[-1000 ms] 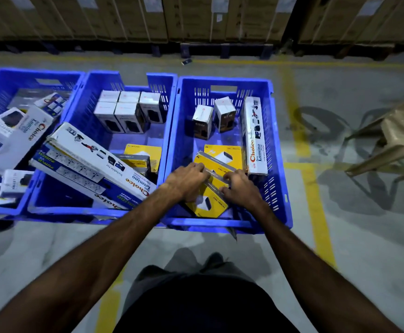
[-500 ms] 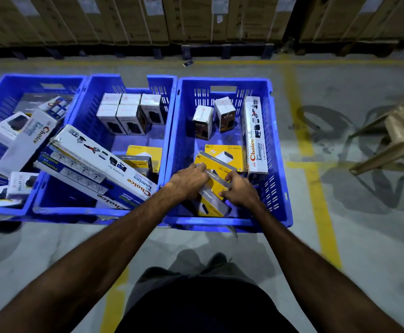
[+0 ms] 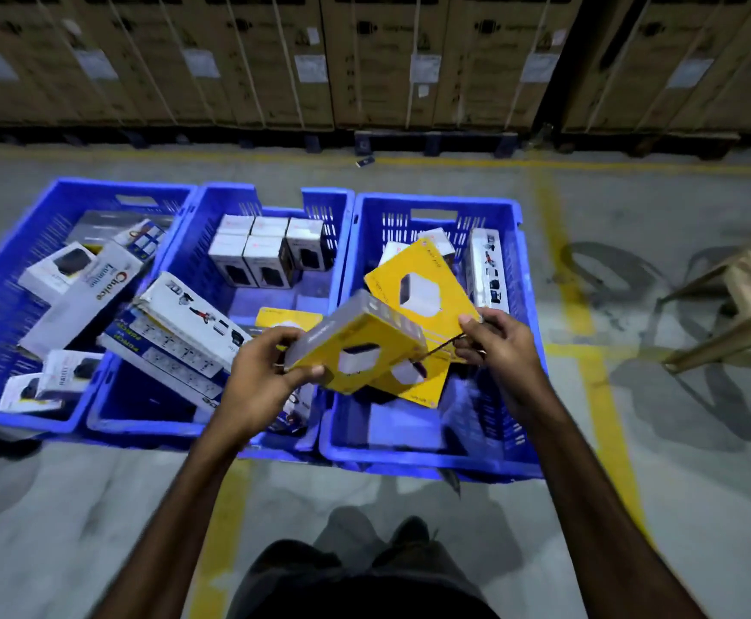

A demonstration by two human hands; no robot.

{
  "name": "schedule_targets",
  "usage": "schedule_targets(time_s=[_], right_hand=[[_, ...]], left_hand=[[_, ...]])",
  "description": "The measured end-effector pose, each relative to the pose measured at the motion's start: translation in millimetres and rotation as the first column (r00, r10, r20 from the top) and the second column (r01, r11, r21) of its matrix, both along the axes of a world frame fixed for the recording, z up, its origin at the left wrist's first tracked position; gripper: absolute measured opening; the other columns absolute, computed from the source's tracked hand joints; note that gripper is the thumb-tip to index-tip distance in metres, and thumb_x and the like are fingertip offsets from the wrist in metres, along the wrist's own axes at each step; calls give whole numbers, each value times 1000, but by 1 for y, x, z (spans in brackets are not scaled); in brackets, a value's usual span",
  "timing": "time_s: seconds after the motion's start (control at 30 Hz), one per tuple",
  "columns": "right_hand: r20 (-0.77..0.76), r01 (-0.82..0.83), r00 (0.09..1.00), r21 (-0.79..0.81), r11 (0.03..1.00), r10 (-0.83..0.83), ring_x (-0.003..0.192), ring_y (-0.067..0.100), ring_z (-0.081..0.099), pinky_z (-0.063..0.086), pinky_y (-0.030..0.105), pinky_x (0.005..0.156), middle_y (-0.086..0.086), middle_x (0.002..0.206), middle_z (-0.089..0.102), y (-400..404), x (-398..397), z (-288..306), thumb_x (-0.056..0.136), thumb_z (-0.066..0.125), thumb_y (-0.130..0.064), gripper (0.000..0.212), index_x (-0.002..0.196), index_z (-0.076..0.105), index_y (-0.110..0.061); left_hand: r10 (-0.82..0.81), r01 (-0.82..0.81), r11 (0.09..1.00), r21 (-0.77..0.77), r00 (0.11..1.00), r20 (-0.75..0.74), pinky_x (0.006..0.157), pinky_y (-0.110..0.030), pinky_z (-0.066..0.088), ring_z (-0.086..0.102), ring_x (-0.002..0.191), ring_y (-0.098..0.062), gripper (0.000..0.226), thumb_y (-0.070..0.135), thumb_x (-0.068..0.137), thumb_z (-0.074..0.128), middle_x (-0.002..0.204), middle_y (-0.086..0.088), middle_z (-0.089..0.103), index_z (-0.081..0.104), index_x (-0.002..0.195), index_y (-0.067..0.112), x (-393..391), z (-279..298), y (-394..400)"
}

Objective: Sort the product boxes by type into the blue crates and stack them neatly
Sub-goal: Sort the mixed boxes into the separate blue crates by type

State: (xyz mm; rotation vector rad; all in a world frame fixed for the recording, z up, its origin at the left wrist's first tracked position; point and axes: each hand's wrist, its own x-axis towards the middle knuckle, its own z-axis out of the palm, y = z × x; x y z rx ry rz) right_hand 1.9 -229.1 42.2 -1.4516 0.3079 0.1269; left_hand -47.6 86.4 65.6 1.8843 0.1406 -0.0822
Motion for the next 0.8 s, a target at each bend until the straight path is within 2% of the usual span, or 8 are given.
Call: schedule_targets(time_s=[0.13,0.2,0.3,0.4,0.47,0.53,0.67,0.8], right_hand=[[-109,49,994,290,956,-18,71,21,75,63,30,67,13,88,71,34,-9,15,98,64,-8,6,97,59,-9],[-142,38,990,343,939,12,70,21,76,62,28,64,10,85,73,59,-14,20,99,63,-8,11,92,57,-14],[-132,-40,987,322,946,87,65,18,74,59,25,59,11,88,71,101,-16,25,98,64,-8,13,92,57,-16],[-86,-166,977,261,951,194,64,16,72,58,23,61,12,87,71,150,-18,34,96,68,-10,8,94,60,-12],[-49,-250,963,211,945,266,63,18,68,58,23,61,16,87,68,183,-21,43,94,70,-12,13,100,60,-7],[-20,-311,947,183,933,320,55,18,63,56,24,57,16,81,65,220,-24,57,95,68,-11,13,99,57,-5],[83,-264,963,129,956,255,53,11,54,50,30,54,-7,59,54,285,-17,91,92,67,-27,21,84,52,-15],[288,-181,931,-166,969,224,60,17,44,36,35,57,2,60,44,329,2,126,73,65,-50,55,85,52,2]], left_hand=[[209,-236,918,-318,971,-119,78,-29,62,75,94,-32,27,13,83,80,105,-16,78,73,107,4,-26,1,15],[297,-345,829,-441,938,-177,78,-34,64,75,93,-34,29,17,80,79,107,-23,77,75,104,2,-38,5,27],[420,-461,703,-541,884,-206,72,-33,63,76,85,-28,16,18,75,81,100,-18,78,80,87,8,-56,14,53],[552,-558,637,-531,812,-191,72,-32,63,75,77,-28,18,16,81,77,91,-16,77,75,94,2,-79,25,89],[636,-621,609,-493,754,-164,71,-33,63,70,64,-20,24,14,84,75,71,-6,72,70,99,-4,-92,32,114],[706,-680,594,-431,697,-126,65,-29,60,62,54,-13,16,10,89,72,59,1,65,70,99,-3,-105,37,147],[770,-725,600,-339,638,-2,64,-34,49,58,59,-21,5,8,90,74,77,-13,71,75,94,6,-114,50,226],[758,-716,641,-278,646,84,55,-26,46,53,51,-14,27,16,86,81,74,-9,66,74,105,-1,-94,52,316]])
